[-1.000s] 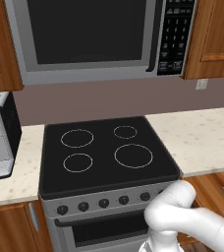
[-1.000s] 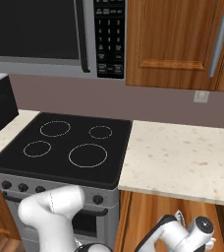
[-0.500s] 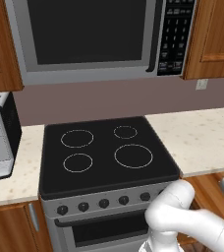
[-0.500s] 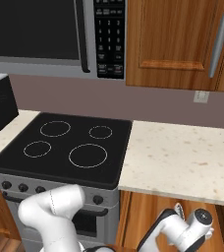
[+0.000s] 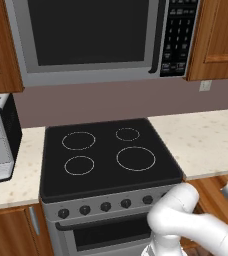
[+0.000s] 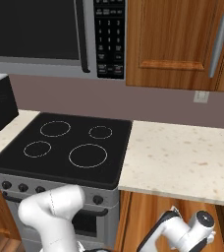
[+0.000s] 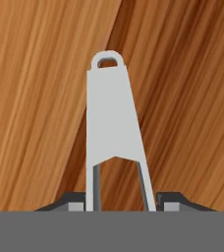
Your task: Take the tongs from the drawer on the right and place them on the dining counter next to the tray containing the kebab skewer.
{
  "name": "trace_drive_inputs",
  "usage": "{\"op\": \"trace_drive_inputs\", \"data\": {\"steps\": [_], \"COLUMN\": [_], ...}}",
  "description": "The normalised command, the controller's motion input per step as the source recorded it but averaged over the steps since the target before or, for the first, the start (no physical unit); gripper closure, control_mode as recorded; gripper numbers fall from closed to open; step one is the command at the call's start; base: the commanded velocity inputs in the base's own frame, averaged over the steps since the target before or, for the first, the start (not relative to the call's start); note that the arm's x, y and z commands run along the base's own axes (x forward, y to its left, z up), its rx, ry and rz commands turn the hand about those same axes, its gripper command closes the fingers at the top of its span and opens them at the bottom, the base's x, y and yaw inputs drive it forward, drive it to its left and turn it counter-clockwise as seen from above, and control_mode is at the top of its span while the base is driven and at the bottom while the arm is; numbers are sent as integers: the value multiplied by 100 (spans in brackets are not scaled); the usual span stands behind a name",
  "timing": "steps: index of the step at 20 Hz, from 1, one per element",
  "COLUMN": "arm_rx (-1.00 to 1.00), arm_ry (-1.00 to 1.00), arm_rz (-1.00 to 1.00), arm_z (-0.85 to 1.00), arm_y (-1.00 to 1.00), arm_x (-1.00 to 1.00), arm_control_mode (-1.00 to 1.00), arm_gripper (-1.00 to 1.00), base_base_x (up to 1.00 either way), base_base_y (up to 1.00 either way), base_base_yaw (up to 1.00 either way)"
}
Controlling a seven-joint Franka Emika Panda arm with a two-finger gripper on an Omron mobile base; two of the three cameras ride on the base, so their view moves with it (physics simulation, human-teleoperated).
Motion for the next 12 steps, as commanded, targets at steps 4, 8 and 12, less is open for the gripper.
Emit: {"op": "trace_drive_inputs", "data": {"steps": [4, 8, 12], "arm_rx": [-12, 0, 2], "arm_ry": [18, 0, -8], "arm_rz": [0, -13, -12], "arm_z": [-73, 64, 100], "arm_y": [0, 5, 27], "arm_x": [-100, -72, -28], "arm_control_mode": [-100, -100, -100], "arm_gripper": [100, 100, 100], "base_base_x": [0, 0, 0], "base_base_y": [0, 0, 0], "base_base_yaw": [0, 0, 0]}}
